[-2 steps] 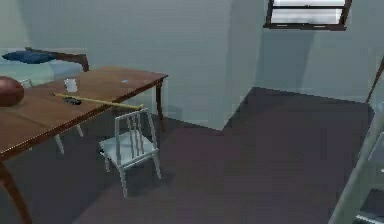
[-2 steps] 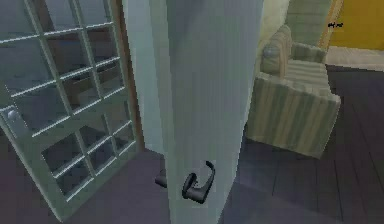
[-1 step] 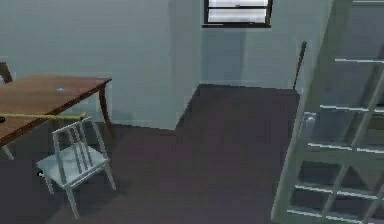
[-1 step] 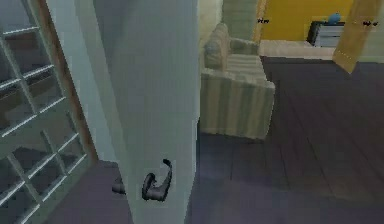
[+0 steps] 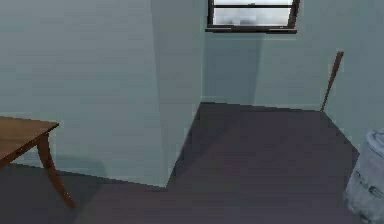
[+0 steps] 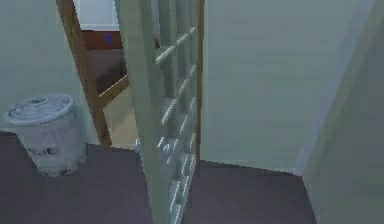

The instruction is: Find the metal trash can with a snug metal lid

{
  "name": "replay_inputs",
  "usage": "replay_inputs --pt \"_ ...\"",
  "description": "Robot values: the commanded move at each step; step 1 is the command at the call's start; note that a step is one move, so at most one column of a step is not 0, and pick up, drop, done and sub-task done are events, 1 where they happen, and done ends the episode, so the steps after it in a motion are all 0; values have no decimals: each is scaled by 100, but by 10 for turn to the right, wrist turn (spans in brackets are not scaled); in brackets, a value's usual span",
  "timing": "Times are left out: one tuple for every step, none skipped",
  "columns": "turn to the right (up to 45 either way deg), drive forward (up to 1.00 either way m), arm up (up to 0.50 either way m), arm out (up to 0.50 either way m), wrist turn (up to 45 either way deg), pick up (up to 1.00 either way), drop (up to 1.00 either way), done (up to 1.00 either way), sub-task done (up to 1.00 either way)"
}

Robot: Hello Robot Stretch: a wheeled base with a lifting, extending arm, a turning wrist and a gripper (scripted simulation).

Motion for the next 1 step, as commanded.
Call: replay_inputs --pt "0 55 0 0 0 0 0 0 0"
